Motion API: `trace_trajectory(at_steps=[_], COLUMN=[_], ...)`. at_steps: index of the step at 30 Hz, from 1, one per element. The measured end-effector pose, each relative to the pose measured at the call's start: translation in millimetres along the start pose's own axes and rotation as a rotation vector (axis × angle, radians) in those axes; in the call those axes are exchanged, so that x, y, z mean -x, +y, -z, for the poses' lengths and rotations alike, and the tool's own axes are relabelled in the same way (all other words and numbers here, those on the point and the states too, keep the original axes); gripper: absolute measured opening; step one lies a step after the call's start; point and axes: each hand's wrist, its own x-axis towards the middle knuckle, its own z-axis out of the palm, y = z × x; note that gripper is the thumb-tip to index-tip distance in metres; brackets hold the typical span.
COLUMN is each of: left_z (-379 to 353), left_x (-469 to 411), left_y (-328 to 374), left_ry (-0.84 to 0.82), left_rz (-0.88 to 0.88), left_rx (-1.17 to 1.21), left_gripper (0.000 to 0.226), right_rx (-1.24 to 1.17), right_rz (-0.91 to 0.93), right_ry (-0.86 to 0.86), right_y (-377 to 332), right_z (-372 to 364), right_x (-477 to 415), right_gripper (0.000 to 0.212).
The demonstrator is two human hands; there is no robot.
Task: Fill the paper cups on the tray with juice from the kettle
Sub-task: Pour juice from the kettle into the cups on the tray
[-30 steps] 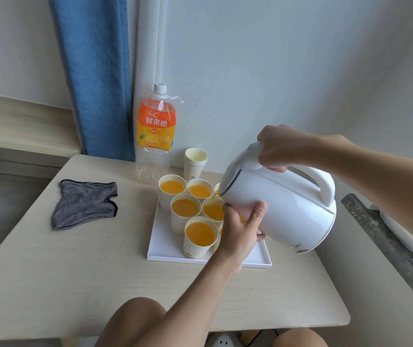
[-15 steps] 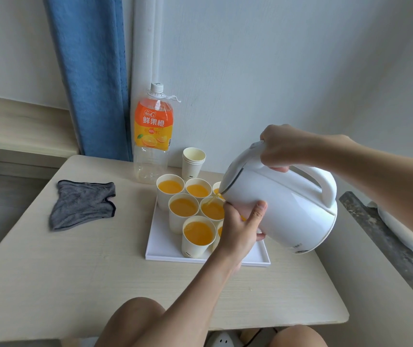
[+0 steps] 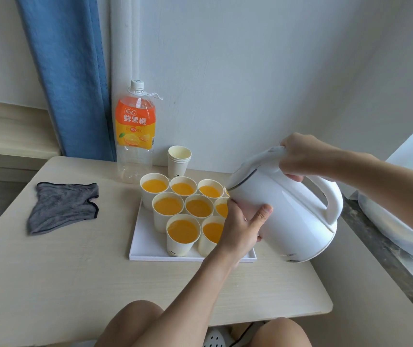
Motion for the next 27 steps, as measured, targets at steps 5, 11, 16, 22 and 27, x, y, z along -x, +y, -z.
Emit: trace_trajectory(at_steps=[5, 11, 16, 22, 27], left_z=[-12.0, -22.7, -26.7, -28.3, -29.9], left_x=[-4.2, -11.8, -15.4, -16.0, -16.3], left_y=[-12.6, -28.9, -35.4, -38.7, -39.5], left_ry=[-0.024, -0.040, -0.035, -0.022, -0.021], left_rz=[0.033, 0.059, 0.071, 0.070, 0.067], left_rx=[0.030, 0.091, 0.132, 0.145, 0.161], left_gripper=[0.055, 0.059, 0.058, 0.058, 0.058], right_rx=[0.009, 0.071, 0.116, 0.141, 0.153], right_rz=[-0.012, -0.011, 0.001, 0.015, 0.019], right_ry=[-0.011, -0.023, -0.034, -0.033, -0.032], right_y=[8.1, 9.4, 10.0, 9.9, 8.4], right_z=[-3.8, -7.0, -11.0, -12.7, -14.2], right_x=[-3.3, -10.8, -18.3, -21.4, -23.1], right_gripper=[0.025, 0.023, 0.028, 0.027, 0.028])
